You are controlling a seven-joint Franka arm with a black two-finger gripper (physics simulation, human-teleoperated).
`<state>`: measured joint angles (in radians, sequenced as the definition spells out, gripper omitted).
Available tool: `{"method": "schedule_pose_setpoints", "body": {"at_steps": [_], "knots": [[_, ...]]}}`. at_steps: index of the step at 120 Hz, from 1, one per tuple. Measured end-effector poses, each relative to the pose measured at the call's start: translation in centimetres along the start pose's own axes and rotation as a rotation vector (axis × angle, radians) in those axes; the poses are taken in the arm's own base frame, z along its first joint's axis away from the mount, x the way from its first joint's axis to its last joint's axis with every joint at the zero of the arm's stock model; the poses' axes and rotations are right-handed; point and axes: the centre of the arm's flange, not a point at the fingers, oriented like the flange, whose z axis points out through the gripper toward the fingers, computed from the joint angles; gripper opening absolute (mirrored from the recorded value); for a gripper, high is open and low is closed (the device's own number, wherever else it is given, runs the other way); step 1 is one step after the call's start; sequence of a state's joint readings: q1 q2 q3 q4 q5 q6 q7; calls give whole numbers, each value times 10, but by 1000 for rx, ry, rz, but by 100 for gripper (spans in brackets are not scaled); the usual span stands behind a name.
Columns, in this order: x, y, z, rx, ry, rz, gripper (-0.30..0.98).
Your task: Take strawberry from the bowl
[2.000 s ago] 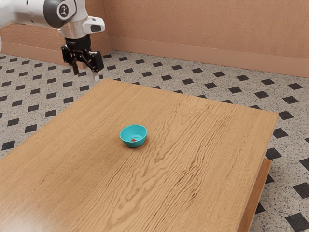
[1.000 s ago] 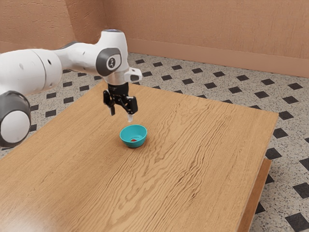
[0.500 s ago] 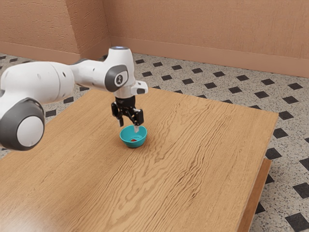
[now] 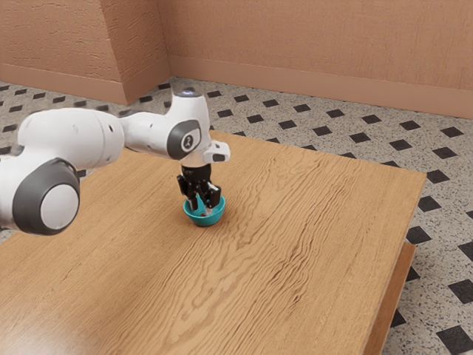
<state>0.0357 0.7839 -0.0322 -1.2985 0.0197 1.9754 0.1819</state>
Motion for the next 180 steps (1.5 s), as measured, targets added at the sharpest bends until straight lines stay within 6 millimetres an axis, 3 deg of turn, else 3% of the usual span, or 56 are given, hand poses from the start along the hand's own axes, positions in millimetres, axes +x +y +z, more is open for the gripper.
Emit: {"method": "schedule_pose_setpoints", "body": {"at_steps": [27, 48, 60, 80, 90, 104, 120, 128, 136, 151, 180], "knots": [[3, -1, 12, -2, 4, 25, 31], [3, -1, 9, -5, 16, 36, 15], [1, -3, -5, 0, 29, 38, 11], [-17, 4, -51, 5, 44, 47, 12], [-24, 28, -64, 7, 40, 79, 12], [-21, 89, -74, 3, 43, 157, 13], [-14, 141, -90, -6, 75, 226, 13], [-9, 164, -87, -9, 80, 254, 13], [2, 174, -78, -11, 85, 264, 13], [18, 177, -52, -14, 88, 264, 13], [27, 179, -17, -23, 85, 259, 17]]}}
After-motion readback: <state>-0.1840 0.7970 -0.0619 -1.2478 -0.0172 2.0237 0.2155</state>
